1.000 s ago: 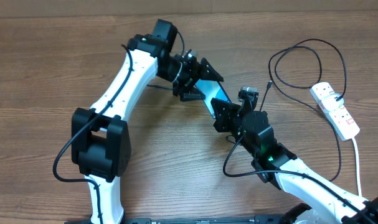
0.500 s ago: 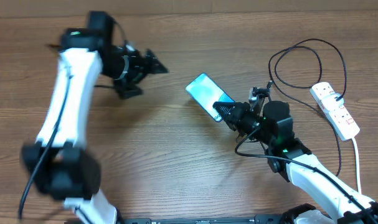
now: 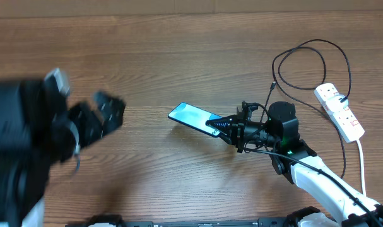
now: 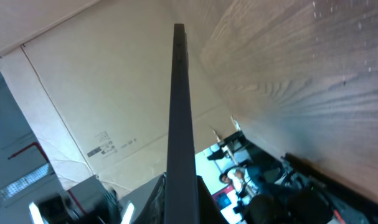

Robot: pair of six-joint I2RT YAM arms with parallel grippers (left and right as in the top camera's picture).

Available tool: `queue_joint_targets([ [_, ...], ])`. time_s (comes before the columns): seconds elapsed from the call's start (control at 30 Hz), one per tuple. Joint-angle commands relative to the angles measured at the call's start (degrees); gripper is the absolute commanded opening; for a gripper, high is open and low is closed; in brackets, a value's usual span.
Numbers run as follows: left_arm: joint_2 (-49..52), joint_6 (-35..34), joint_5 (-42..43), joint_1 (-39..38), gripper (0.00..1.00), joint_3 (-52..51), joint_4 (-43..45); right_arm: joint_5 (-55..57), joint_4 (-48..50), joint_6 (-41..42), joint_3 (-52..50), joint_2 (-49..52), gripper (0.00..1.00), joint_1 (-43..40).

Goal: Plug charger to phone and switch on socket
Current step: 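Bring the left gripper back toward the phone held by right gripper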

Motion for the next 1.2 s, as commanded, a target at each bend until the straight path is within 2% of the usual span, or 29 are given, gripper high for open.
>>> queue_joint_targets([
  [0.0, -6.0, -8.6, -8.0, 0.0, 1.00, 0.5, -3.8, -3.0, 1.0, 1.6, 1.5, -1.3, 0.04, 0.0],
  [0.1, -9.2, -11.4, -9.2, 0.0, 1.00, 0.1, -6.1, -3.8, 1.0, 1.6, 1.5, -1.3, 0.04, 0.0],
  [0.23, -12.5, -11.4, -3.3, 0.0, 1.00, -4.0, -6.1, -4.0, 1.0, 1.6, 1.5, -1.3, 0.04, 0.0],
  [0.4, -15.0, -13.9, -1.0, 0.0, 1.00, -15.1, -6.1, -4.0, 1.0, 1.6, 1.5, -1.3, 0.04, 0.0],
  [0.53, -15.0, -20.4, 3.1, 0.0, 1.00, -25.9, -3.1, -4.1, 1.0, 1.2, 1.5, -1.3, 0.04, 0.0],
  [0.63, -15.0, -24.9, 11.6, 0.0, 1.00, -34.2, 4.9, -3.5, 1.0, 1.1, 1.5, -1.2, 0.04, 0.0],
  [0.7, -15.0, -25.3, 18.9, 0.0, 1.00, -39.5, 13.1, -2.6, 1.0, 0.9, 1.5, -1.3, 0.04, 0.0],
  [0.73, -14.9, -25.7, 24.1, 0.0, 1.00, -43.6, 20.5, -2.3, 1.0, 0.9, 1.5, -1.2, 0.04, 0.0],
  [0.8, -14.9, -27.9, 27.7, 0.0, 0.99, -47.5, 27.6, -2.3, 1.0, 1.0, 1.5, -1.2, 0.04, 0.0],
  [0.97, -14.9, -37.1, 32.2, -0.2, 0.88, -56.8, 39.9, -1.4, 1.0, 1.0, 1.5, -1.2, 0.04, 0.0],
  [1.17, -14.9, -42.6, 33.6, -3.2, 0.87, -62.6, 54.3, 1.3, 1.0, 1.0, 1.5, -1.2, 0.04, 0.0],
])
